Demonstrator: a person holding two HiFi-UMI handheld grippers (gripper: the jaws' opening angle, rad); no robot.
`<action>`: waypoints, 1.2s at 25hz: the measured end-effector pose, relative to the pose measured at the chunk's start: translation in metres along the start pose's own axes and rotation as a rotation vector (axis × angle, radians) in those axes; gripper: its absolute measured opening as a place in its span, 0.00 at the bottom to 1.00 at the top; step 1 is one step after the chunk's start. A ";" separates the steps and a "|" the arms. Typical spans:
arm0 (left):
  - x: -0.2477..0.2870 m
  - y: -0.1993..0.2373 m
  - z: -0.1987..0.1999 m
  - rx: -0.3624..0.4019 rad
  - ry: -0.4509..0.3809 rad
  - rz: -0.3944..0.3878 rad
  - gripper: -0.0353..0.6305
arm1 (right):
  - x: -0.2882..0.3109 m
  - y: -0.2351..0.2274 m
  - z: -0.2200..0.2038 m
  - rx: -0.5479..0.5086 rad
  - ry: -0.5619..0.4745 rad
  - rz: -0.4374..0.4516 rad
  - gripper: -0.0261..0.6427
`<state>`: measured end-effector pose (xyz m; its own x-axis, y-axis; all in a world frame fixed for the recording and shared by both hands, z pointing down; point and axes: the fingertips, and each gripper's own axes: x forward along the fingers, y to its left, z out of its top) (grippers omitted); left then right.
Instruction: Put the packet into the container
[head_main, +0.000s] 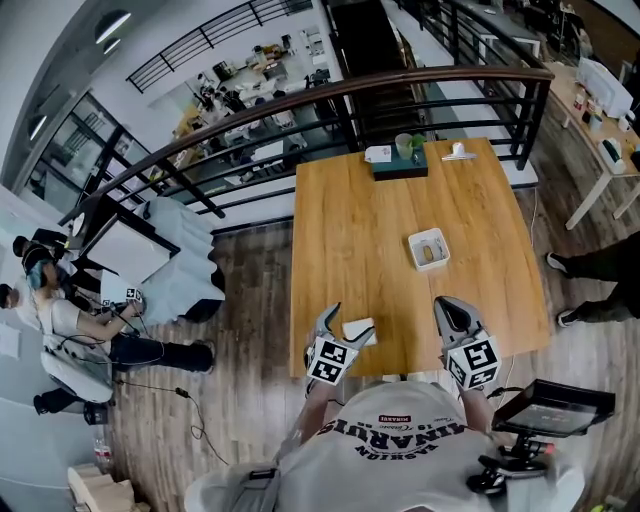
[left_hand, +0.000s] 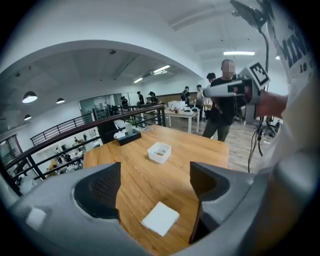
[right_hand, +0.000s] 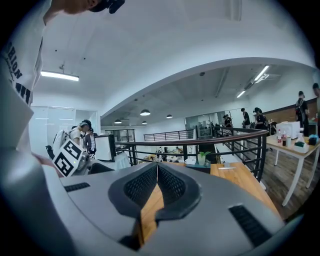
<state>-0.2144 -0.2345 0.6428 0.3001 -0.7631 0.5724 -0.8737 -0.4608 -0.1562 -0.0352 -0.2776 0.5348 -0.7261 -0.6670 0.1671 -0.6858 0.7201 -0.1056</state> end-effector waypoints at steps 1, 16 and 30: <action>0.008 0.000 -0.013 0.020 0.044 -0.013 0.70 | 0.000 -0.001 -0.001 0.000 0.003 -0.004 0.05; 0.108 -0.012 -0.192 0.416 0.634 -0.276 0.92 | -0.024 -0.011 -0.011 0.009 0.026 -0.090 0.05; 0.143 -0.035 -0.262 0.476 0.731 -0.374 0.94 | -0.040 -0.019 -0.016 0.013 0.042 -0.154 0.05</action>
<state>-0.2417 -0.2090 0.9413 0.0741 -0.1304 0.9887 -0.4733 -0.8772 -0.0802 0.0075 -0.2612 0.5454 -0.6099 -0.7604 0.2232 -0.7895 0.6074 -0.0878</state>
